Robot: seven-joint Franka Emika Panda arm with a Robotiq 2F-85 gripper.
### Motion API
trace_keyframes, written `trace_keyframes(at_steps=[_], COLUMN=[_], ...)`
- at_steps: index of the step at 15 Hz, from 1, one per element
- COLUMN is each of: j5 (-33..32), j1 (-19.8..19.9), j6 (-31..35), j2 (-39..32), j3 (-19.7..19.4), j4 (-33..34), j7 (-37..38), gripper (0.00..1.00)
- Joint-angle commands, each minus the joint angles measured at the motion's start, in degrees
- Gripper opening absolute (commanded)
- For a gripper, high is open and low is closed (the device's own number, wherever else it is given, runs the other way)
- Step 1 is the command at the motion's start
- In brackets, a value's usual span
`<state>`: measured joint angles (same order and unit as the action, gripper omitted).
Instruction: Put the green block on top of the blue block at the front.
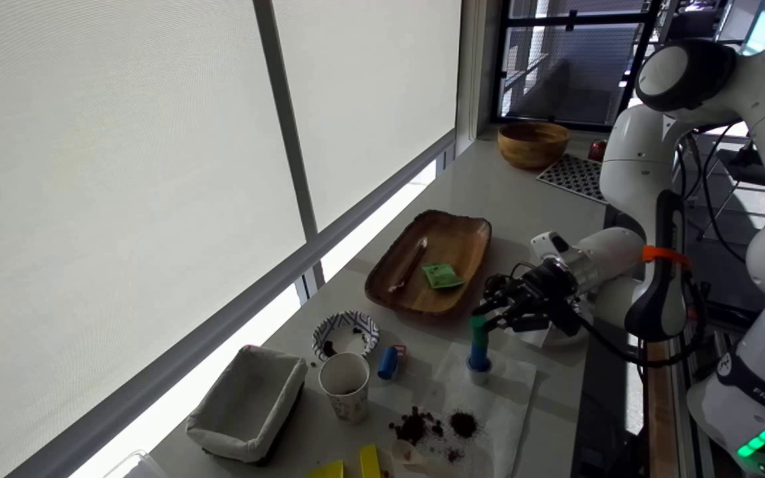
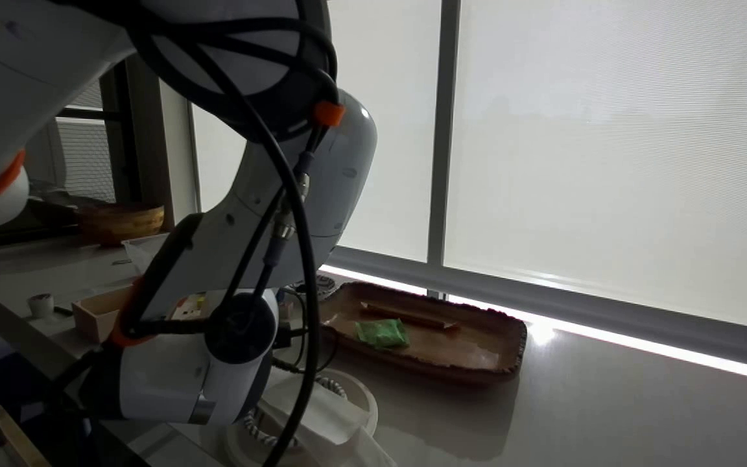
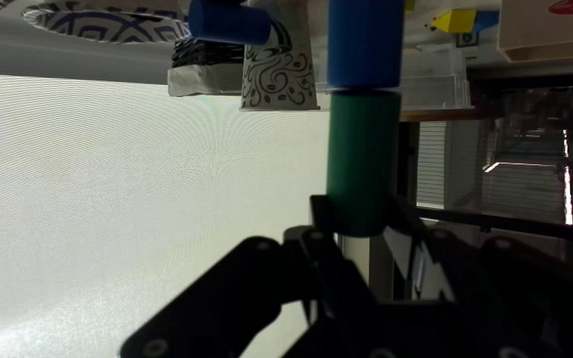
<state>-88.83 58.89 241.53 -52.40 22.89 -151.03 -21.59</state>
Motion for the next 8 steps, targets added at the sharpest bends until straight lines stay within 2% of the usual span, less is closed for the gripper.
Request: trace_keyframes(at_steps=[1,8], j5=[0.61,0.37], j1=[0.28,0.47], j6=[1.21,1.21], j2=[-1.5,-1.78], j3=[0.26,0.34], j4=[0.33,0.41], j7=[-1.43,-1.43], gripper=[0.08,0.08])
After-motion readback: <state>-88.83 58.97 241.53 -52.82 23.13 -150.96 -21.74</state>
